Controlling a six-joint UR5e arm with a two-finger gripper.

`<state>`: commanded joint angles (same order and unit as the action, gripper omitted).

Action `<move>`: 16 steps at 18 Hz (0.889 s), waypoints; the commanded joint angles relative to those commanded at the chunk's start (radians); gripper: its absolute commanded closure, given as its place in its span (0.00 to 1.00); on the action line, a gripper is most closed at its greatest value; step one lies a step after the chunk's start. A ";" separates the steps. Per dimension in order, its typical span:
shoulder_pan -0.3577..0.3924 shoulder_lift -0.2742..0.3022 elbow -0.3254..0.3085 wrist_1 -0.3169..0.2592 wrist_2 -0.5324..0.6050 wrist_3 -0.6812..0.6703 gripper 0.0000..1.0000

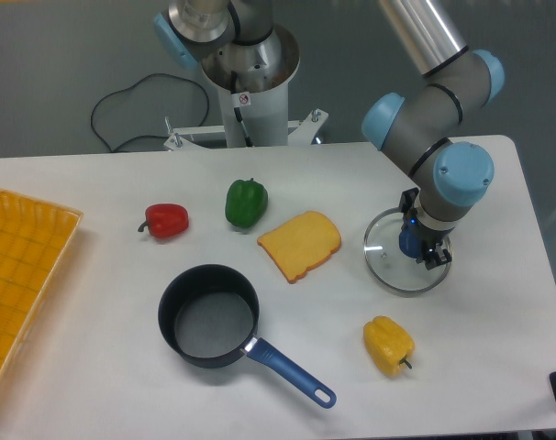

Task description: Place the lid on the table

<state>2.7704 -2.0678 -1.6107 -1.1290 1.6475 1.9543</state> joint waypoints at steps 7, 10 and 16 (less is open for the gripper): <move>0.000 -0.003 -0.003 0.000 0.002 0.000 0.34; -0.002 -0.008 -0.003 0.000 0.002 0.000 0.31; -0.005 -0.008 -0.002 0.002 0.031 0.000 0.30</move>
<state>2.7658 -2.0755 -1.6122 -1.1275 1.6782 1.9543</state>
